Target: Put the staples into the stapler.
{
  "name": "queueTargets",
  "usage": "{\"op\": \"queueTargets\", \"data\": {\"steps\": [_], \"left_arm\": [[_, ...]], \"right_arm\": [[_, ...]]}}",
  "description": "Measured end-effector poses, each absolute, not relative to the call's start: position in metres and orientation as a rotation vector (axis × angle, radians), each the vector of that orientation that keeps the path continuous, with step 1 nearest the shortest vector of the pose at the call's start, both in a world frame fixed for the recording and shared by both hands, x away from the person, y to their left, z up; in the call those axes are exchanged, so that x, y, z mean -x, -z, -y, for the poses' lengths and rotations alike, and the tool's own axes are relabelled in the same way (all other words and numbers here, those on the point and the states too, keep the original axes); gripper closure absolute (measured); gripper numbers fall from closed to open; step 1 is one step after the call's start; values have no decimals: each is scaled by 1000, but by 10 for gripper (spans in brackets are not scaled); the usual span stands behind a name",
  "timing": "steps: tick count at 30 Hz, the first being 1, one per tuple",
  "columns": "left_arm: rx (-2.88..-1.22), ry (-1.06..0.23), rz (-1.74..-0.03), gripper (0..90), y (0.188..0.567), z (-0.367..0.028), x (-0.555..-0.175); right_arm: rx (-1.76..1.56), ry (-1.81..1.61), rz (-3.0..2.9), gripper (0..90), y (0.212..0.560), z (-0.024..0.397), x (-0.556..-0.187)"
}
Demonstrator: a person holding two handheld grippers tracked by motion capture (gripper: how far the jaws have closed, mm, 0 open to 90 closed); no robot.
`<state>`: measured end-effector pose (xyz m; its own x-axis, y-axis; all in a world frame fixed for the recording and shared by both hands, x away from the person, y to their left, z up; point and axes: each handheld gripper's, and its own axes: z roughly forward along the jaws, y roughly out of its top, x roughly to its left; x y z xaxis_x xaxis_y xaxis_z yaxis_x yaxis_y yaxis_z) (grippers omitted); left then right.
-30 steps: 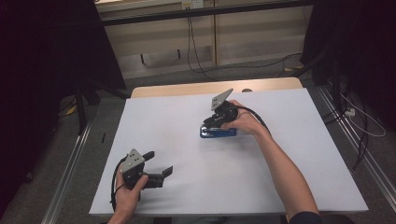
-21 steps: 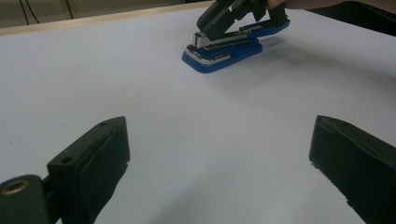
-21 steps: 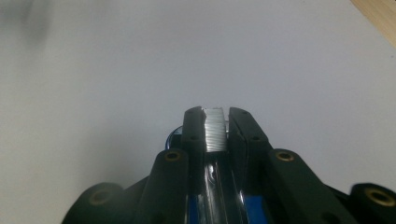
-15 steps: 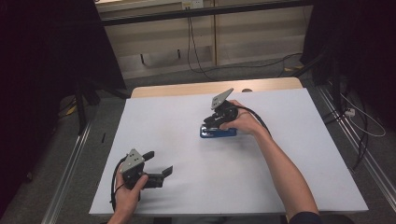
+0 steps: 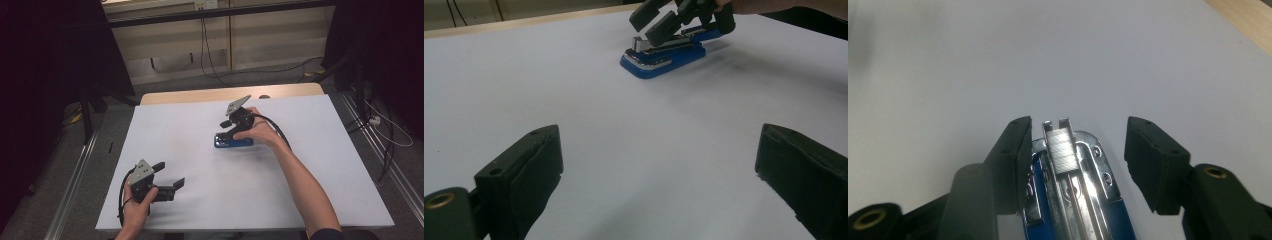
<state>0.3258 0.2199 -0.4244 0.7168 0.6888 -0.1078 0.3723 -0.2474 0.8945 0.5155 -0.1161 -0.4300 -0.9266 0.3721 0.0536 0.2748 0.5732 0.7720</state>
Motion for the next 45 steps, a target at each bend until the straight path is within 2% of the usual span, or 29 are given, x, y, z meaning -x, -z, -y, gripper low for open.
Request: {"op": "queueTargets", "data": {"steps": [5,13,16,21,24,27,45], "left_arm": [[-1871,-375,-825,52,425,-220,-326],[-1873,-373,-834,52,426,-219,-327],[-1872,-371,-835,52,426,-219,-327],[-1880,-372,-836,52,426,-218,-327],[-1878,-374,-839,51,426,-218,-327],[-1873,-376,-847,46,427,-219,-328],[-1874,-372,-858,44,428,-219,-329]], "right_arm": [[-571,-1287,-2665,389,427,118,-512],[-683,-1299,-2566,173,430,125,-505],[-701,-1266,-2531,127,430,127,-502],[-732,-1274,-2500,109,430,129,-497],[-801,-1248,-2478,36,429,130,-496],[-857,-1244,-2441,61,429,131,-494],[-961,-1274,-2279,73,424,141,-478]]}}
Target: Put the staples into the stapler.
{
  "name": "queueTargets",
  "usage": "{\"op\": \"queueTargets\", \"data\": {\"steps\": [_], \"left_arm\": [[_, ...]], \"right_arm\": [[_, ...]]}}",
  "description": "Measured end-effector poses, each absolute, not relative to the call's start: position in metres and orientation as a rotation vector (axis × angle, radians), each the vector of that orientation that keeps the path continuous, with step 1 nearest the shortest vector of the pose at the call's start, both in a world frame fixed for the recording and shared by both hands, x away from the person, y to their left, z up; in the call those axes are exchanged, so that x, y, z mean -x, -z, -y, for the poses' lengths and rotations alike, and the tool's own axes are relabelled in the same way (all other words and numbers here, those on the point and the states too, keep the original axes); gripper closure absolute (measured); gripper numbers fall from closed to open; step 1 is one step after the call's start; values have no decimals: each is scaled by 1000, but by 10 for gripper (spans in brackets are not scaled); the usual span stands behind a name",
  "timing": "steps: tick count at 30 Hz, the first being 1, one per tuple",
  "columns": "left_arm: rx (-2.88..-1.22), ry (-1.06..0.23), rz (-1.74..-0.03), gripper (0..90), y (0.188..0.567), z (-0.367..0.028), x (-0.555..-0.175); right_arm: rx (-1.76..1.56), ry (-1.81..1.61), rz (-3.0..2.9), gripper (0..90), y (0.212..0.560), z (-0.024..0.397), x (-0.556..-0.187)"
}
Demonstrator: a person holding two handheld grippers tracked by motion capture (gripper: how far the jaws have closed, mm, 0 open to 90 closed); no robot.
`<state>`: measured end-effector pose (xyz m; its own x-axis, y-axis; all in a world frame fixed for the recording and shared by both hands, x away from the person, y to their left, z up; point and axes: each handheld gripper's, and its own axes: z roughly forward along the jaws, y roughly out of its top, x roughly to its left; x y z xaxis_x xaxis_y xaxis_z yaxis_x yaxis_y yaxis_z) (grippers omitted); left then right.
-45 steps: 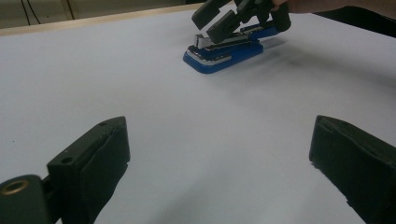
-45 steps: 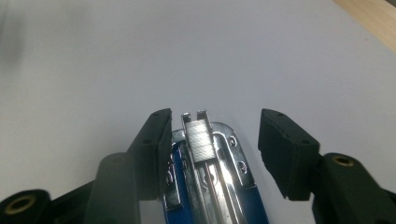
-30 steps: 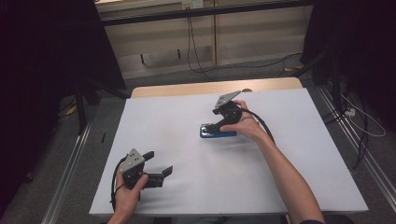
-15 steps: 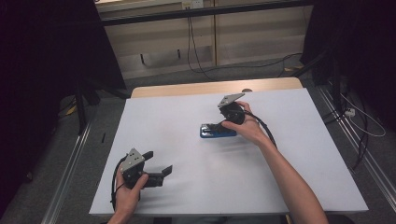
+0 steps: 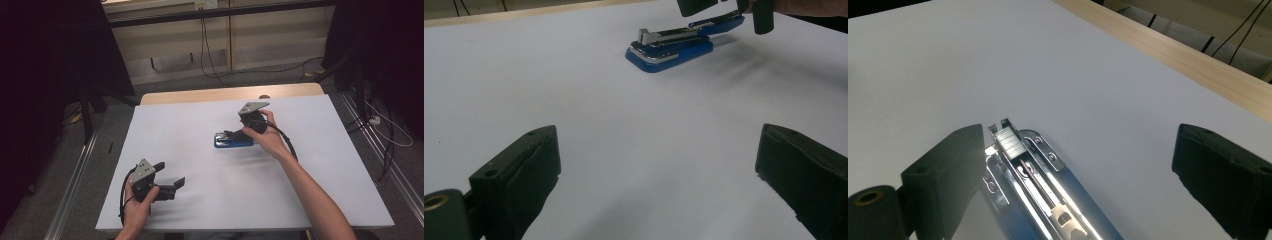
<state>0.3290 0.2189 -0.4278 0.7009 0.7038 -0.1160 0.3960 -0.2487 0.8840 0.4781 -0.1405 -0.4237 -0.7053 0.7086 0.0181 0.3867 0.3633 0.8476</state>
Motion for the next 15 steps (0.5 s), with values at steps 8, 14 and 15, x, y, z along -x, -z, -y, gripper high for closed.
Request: {"op": "queueTargets", "data": {"steps": [8,14,15], "left_arm": [[-1870,-389,-878,42,428,-221,-329],[-1868,-395,-878,42,427,-221,-329],[-1869,-393,-880,42,427,-222,-329]], "right_arm": [[-1019,-1272,-2200,60,420,153,-471],[-1051,-1288,-2143,61,417,162,-462],[-1052,-1295,-2137,60,417,164,-461]]}}
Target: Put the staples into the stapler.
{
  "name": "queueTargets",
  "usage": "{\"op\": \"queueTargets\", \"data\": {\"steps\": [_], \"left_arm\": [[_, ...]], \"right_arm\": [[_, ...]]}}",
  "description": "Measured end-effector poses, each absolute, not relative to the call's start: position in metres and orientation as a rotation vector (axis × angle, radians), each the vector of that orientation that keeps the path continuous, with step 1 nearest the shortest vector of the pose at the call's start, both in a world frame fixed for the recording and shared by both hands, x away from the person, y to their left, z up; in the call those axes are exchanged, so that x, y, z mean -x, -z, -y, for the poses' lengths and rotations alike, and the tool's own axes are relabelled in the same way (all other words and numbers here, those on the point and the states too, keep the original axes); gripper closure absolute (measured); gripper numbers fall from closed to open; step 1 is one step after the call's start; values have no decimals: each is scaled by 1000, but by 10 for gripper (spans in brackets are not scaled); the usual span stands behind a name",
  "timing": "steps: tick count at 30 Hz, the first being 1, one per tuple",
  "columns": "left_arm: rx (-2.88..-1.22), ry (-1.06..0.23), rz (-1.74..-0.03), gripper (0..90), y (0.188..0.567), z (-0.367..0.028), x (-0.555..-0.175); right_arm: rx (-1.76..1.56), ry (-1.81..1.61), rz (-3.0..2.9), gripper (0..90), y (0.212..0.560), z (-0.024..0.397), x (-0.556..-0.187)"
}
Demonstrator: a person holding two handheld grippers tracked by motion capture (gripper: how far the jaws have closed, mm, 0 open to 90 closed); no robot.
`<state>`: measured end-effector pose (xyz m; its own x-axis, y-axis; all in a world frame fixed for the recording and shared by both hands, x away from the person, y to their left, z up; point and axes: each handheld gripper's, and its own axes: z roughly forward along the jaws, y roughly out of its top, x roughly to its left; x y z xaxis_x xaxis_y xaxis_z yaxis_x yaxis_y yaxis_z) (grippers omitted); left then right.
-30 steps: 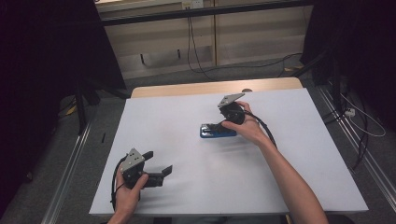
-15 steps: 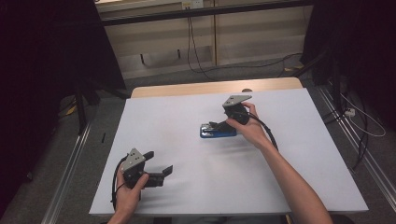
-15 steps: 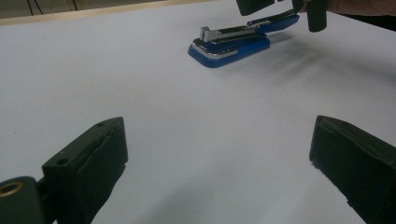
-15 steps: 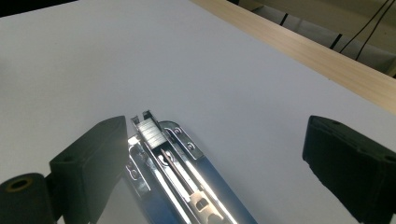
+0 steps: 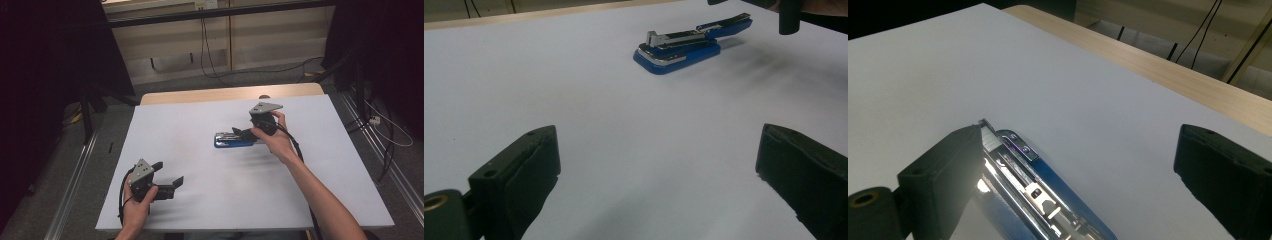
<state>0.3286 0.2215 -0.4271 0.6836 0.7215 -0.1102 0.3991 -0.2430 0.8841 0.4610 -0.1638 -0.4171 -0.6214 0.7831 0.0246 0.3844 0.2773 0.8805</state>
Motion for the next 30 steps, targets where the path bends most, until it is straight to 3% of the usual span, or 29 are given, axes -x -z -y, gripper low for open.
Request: {"op": "queueTargets", "data": {"steps": [30], "left_arm": [[-1845,-414,-915,43,429,-229,-328]], "right_arm": [[-1157,-1267,-1902,39,422,211,-403]]}}
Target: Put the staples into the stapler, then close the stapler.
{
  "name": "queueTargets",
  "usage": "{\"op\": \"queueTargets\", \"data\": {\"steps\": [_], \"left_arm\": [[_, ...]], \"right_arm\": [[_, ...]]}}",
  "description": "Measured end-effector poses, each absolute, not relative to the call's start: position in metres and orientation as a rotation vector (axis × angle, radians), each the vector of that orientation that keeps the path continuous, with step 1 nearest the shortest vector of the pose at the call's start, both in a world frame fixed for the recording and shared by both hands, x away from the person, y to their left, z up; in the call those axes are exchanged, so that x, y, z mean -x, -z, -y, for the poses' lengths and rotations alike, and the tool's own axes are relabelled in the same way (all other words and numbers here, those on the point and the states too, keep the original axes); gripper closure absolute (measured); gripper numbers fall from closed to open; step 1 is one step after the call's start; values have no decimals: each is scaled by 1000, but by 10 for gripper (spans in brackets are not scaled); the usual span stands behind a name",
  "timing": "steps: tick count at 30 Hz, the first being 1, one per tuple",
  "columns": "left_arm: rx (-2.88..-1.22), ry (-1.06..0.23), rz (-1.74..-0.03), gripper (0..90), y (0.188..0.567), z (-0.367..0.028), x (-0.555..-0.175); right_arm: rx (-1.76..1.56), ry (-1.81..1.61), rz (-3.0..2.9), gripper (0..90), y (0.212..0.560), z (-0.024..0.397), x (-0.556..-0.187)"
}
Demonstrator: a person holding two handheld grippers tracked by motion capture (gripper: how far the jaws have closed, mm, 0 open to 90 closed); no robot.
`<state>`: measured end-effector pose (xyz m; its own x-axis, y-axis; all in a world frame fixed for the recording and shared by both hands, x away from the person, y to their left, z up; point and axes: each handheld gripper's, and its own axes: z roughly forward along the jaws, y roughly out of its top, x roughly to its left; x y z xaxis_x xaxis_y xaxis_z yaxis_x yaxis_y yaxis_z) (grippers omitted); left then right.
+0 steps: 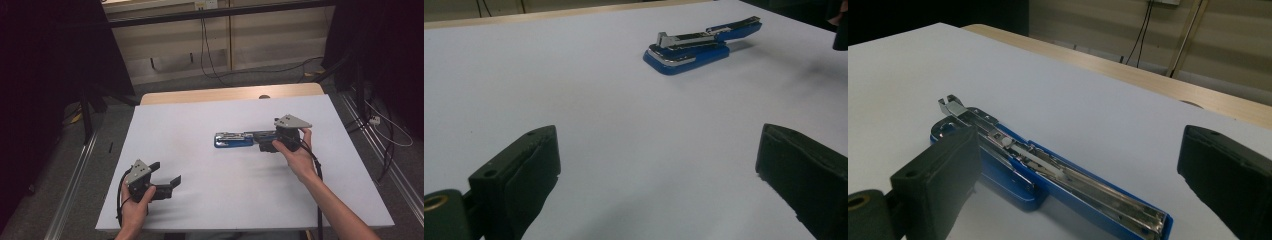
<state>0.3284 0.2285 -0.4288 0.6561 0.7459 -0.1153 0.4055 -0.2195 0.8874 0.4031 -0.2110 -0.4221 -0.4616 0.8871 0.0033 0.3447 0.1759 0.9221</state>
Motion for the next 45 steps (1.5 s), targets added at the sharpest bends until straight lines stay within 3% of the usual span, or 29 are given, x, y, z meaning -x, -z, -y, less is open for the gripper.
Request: {"op": "queueTargets", "data": {"steps": [21,45], "left_arm": [[-1840,-424,-906,45,426,-227,-328],[-1894,-412,-861,45,432,-211,-336]], "right_arm": [[-1204,-1232,-1858,30,439,230,-372],[-1265,-1247,-1899,43,443,239,-364]]}}
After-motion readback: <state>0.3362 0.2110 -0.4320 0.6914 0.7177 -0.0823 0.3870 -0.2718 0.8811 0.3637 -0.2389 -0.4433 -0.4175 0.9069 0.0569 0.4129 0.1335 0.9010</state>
